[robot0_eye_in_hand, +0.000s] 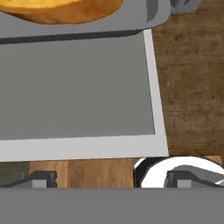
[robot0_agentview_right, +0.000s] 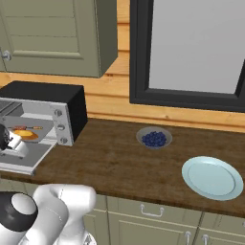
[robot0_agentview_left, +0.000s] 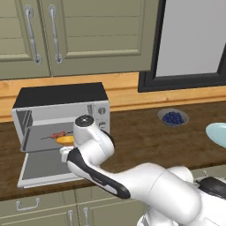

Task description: Pick up the kebab skewer and baguette bread, and place them inside the toaster oven. Close the toaster oven door and start by setting the timer.

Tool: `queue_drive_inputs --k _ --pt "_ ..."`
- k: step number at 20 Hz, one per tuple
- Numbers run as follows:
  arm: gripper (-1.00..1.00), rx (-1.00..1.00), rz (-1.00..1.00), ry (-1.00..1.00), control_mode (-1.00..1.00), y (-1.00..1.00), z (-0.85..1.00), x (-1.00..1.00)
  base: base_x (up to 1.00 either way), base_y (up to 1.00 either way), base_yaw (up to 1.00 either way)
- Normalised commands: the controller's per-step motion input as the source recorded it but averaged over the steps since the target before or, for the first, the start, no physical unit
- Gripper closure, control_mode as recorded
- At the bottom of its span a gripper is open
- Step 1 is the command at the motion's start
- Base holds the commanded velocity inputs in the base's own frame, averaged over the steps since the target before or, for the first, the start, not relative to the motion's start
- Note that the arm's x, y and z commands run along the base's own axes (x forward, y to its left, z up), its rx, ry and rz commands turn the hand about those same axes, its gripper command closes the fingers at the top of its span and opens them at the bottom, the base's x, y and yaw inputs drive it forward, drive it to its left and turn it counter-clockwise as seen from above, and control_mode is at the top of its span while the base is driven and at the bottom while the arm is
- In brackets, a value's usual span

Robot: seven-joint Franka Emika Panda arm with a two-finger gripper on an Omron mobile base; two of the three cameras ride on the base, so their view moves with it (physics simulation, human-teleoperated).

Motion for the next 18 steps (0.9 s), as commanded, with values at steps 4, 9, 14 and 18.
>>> queue_drive_inputs --k 4,9,14,18 --pt "-1.0 0.01 -0.23 0.03 -1.0 -0.01 -0.01 0.43 0.0 0.0 0.0" --pt "-1.0 0.02 -0.2 0.02 -1.0 0.01 -0.12 0.3 0.0 0.0 0.0" --pt "-1.0 0.02 -0.12 0.0 -1.0 0.05 -0.21 0.0 0.0 0.0 0.0" --pt "-1.0 0.03 -0.12 0.0 -1.0 0.0 -0.05 0.13 0.0 0.0 0.0"
